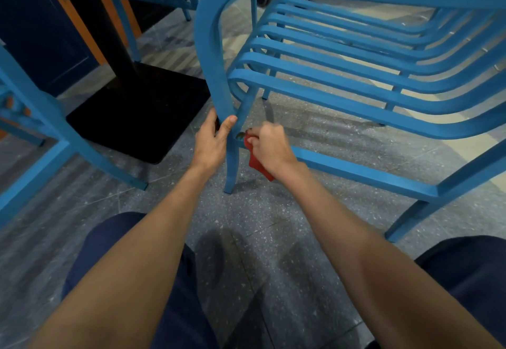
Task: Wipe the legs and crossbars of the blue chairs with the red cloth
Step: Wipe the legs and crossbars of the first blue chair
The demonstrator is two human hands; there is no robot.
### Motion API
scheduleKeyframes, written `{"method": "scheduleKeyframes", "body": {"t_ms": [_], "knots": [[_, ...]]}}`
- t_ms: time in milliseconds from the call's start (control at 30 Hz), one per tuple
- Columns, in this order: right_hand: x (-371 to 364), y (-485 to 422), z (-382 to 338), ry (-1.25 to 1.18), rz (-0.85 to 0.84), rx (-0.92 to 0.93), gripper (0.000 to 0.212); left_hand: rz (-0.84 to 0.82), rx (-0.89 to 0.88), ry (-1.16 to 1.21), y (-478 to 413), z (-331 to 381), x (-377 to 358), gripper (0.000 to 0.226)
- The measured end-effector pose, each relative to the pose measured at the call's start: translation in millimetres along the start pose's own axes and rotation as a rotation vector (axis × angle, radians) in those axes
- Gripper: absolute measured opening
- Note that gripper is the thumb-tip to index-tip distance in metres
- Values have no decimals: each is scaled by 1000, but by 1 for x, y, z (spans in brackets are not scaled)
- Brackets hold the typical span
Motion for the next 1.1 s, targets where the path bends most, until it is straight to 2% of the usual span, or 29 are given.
{"method": "scheduleKeyframes", "body": {"t_ms": [100, 233, 300, 433, 633, 767, 933, 1033, 1100], "knots": [[10, 16, -3, 4, -42, 111, 24, -5, -4, 22, -1, -1, -1, 31], [39, 1, 18, -174, 23, -28, 21, -21, -2, 44, -1, -2, -2, 37], [37, -11, 18, -226, 61, -33, 21, -22, -6, 50, -2, -2, -1, 36], [-9, -20, 11, -48, -79, -71, 25, -22, -15, 38, -4, -4, 0, 35], [-9, -8, 11, -27, -28, 70, 26, -37, -13, 80, -4, -4, -3, 29], [4, -14, 20, -137, -24, -31, 26, -52, -13, 101, -4, -2, -3, 26], [2, -25, -1, -273, 105, -121, 20, -52, -15, 115, -5, -4, -2, 30], [-5, -19, -11, -262, 119, -61, 17, -55, -16, 133, -5, -5, -3, 25], [-3, -9, -15, -238, 104, 55, 21, -55, -17, 133, -5, -6, -2, 25]]}}
Point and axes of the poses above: each hand's wrist, its own y-axis away from the middle knuckle, its own x-axis out of the back of the hand, z = x × y, the point moved 10 cm from there along -y, towards the middle knuckle, and after that the axes turned 2 degrees about z, right-handed, at the moved point
